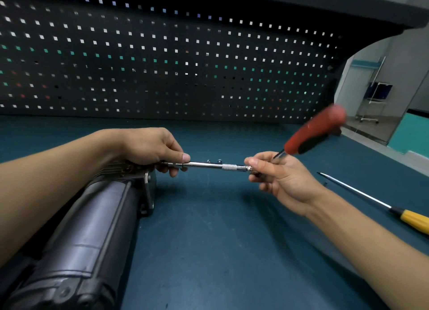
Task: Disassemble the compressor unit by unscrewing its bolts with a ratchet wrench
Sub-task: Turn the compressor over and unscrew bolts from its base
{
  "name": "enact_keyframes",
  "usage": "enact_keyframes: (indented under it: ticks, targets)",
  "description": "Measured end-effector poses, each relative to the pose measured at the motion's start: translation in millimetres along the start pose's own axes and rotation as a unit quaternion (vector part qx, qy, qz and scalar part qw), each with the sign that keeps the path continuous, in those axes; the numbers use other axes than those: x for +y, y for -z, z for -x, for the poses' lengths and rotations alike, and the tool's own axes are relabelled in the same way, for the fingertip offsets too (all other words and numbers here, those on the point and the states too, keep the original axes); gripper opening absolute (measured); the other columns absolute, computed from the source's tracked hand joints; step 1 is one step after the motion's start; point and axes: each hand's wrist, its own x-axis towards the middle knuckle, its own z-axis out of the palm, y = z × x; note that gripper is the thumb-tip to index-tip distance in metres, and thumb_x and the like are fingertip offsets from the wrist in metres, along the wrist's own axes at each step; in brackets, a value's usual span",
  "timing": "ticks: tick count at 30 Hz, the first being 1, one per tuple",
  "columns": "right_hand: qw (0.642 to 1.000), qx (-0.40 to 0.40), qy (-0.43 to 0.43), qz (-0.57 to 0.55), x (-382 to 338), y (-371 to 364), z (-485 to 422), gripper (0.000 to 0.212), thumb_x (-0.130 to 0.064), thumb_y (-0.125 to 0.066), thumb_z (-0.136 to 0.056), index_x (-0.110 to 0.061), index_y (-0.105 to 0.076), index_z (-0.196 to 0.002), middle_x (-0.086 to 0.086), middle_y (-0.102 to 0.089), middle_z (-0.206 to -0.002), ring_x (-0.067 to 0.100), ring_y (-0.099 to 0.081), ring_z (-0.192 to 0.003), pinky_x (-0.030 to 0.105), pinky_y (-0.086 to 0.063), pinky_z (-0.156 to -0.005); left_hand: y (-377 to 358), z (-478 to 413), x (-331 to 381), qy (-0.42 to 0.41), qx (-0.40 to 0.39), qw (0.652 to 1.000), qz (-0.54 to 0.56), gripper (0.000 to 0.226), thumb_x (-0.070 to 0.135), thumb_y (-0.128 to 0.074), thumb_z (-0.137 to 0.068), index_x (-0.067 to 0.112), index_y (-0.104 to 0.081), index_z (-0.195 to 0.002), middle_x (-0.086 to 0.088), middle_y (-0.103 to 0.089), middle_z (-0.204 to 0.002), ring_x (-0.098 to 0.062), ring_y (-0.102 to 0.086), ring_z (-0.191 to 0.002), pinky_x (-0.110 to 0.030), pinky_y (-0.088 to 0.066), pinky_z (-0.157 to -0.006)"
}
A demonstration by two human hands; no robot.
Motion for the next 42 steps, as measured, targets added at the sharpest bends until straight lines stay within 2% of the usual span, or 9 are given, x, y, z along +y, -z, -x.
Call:
enact_keyframes:
  ticks: [3, 7, 12, 19, 24, 28, 33, 36, 42]
  targets:
    - [0.999, 0.017, -0.036, -0.003, -1.5, -4.1, 0.6, 0.043, -0.045, -0.084, -0.051, -0.019, -0.071, -0.083, 0.002, -0.074, -0.093, 0.016, -0.068, -0.062, 0.018, -0.043, -0.044, 1.1, -0.7, -0.8, -0.011, -0.002, 1.000, -0.006, 0.033, 0.045, -0.064, -0.089, 0.015, -0.077, -0.085, 0.002, -0.073, -0.075, -0.008, -0.054, -0.063, -0.024, -0.044, -0.066]
    - [0.996, 0.016, -0.074, -0.037, -3.5, -8.4, 2.7, 0.047, -0.043, -0.080, -0.060, -0.014, -0.067, -0.094, 0.003, -0.076, -0.093, 0.017, -0.069, -0.058, 0.017, -0.044, -0.040, 2.6, -1.9, -3.2, -0.019, -0.004, 1.000, -0.008, 0.034, 0.048, -0.064, -0.086, 0.018, -0.077, -0.083, 0.003, -0.073, -0.076, -0.008, -0.055, -0.064, -0.026, -0.045, -0.068]
    - [0.994, 0.021, -0.095, -0.055, -4.9, -12.9, 4.5, 0.057, -0.046, -0.081, -0.055, -0.011, -0.068, -0.099, 0.001, -0.073, -0.088, 0.014, -0.066, -0.052, 0.017, -0.044, -0.038, 4.1, -2.0, -4.7, -0.022, 0.004, 1.000, -0.013, 0.043, 0.058, -0.065, -0.074, 0.018, -0.078, -0.083, 0.003, -0.075, -0.079, -0.006, -0.058, -0.066, -0.028, -0.047, -0.073]
    - [0.988, 0.048, -0.135, -0.063, -2.2, -13.9, 2.7, 0.044, -0.049, -0.078, -0.061, -0.014, -0.068, -0.086, -0.002, -0.066, -0.068, 0.017, -0.065, -0.049, 0.019, -0.045, -0.036, 5.8, -1.8, -8.6, -0.023, 0.019, 0.998, -0.054, 0.054, 0.076, -0.065, -0.065, 0.027, -0.078, -0.080, -0.004, -0.074, -0.086, -0.005, -0.060, -0.066, -0.034, -0.054, -0.072]
    - [0.986, 0.047, -0.146, -0.071, -1.7, -11.4, 2.5, 0.037, -0.050, -0.077, -0.068, -0.016, -0.067, -0.080, -0.002, -0.064, -0.066, 0.016, -0.064, -0.049, 0.019, -0.045, -0.036, 4.2, -0.2, -10.8, 0.004, 0.025, 1.000, -0.006, 0.065, 0.081, -0.058, -0.071, 0.022, -0.079, -0.089, -0.020, -0.071, -0.097, -0.020, -0.058, -0.075, -0.051, -0.056, -0.082]
    - [0.984, 0.055, -0.148, -0.080, -1.7, -7.8, 1.9, 0.033, -0.048, -0.073, -0.082, -0.016, -0.066, -0.079, -0.002, -0.063, -0.064, 0.015, -0.063, -0.049, 0.018, -0.045, -0.036, 3.4, -0.3, -7.2, 0.009, 0.012, 0.999, 0.040, 0.056, 0.068, -0.053, -0.079, 0.020, -0.080, -0.091, -0.003, -0.076, -0.088, -0.019, -0.056, -0.074, -0.038, -0.050, -0.073]
    - [0.983, 0.052, -0.145, -0.101, -3.8, -8.6, 2.7, 0.031, -0.046, -0.072, -0.081, -0.016, -0.063, -0.082, 0.007, -0.075, -0.086, 0.015, -0.063, -0.048, 0.019, -0.045, -0.036, 2.0, 2.0, -3.3, 0.017, 0.024, 0.997, 0.071, 0.050, 0.060, -0.057, -0.079, 0.017, -0.080, -0.090, -0.005, -0.076, -0.087, -0.016, -0.054, -0.068, -0.027, -0.046, -0.064]
    - [0.982, 0.063, -0.145, -0.099, -2.5, -11.7, 3.3, 0.032, -0.045, -0.072, -0.084, -0.018, -0.056, -0.075, 0.006, -0.073, -0.080, 0.016, -0.061, -0.046, 0.019, -0.044, -0.035, 1.3, 2.9, -2.2, 0.018, 0.020, 0.996, 0.082, 0.049, 0.056, -0.059, -0.079, 0.014, -0.079, -0.092, -0.008, -0.076, -0.090, -0.018, -0.052, -0.068, -0.028, -0.044, -0.064]
    - [0.980, 0.029, -0.137, -0.143, -4.0, -13.9, 2.3, 0.041, -0.050, -0.059, -0.094, -0.023, -0.042, -0.070, -0.006, -0.053, -0.064, 0.003, -0.029, -0.034, 0.015, -0.019, -0.027, 0.3, 2.3, 0.2, 0.011, 0.026, 0.997, 0.067, 0.035, 0.044, -0.059, -0.091, 0.016, -0.078, -0.097, -0.001, -0.076, -0.093, -0.010, -0.055, -0.066, -0.025, -0.049, -0.066]
